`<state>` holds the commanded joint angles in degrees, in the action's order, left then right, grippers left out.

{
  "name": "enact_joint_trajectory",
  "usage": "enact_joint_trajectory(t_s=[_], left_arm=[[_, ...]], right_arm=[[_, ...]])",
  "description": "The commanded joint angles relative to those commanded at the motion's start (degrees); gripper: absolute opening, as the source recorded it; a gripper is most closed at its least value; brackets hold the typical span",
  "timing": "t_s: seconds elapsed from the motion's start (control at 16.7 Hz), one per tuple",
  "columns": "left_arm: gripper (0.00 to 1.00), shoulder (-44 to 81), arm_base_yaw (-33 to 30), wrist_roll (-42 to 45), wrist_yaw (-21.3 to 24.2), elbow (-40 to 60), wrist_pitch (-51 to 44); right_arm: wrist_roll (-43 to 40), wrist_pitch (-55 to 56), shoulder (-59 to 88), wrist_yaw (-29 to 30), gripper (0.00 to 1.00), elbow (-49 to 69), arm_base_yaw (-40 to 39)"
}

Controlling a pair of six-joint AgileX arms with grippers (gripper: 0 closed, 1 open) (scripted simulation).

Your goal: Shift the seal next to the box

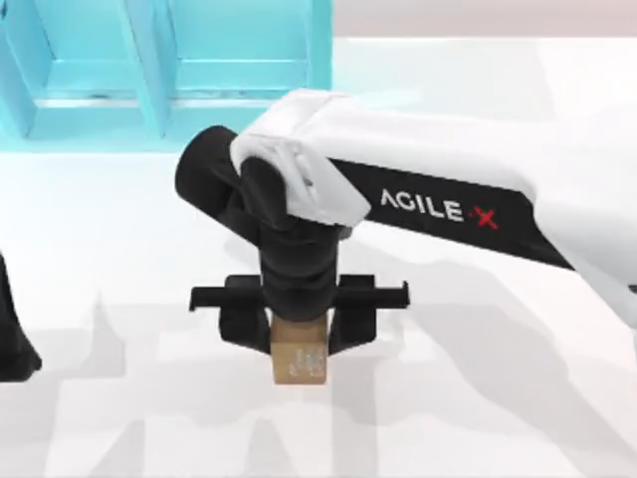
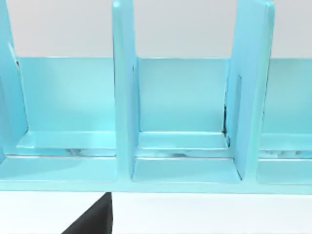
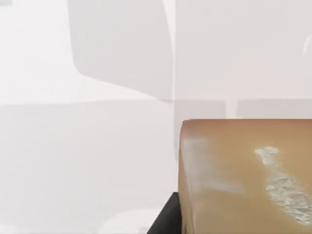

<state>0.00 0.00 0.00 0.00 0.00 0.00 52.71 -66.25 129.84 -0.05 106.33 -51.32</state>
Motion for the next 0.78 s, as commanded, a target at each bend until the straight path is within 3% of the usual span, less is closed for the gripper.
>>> enact_joint_trajectory(t_s=[0.78], left_arm=[[1.0,0.0,0.0,0.0,0.0,0.0,0.0]], right_arm=[[-0.68,-4.35,-0.86,0.0,0.0,3.16,0.73]])
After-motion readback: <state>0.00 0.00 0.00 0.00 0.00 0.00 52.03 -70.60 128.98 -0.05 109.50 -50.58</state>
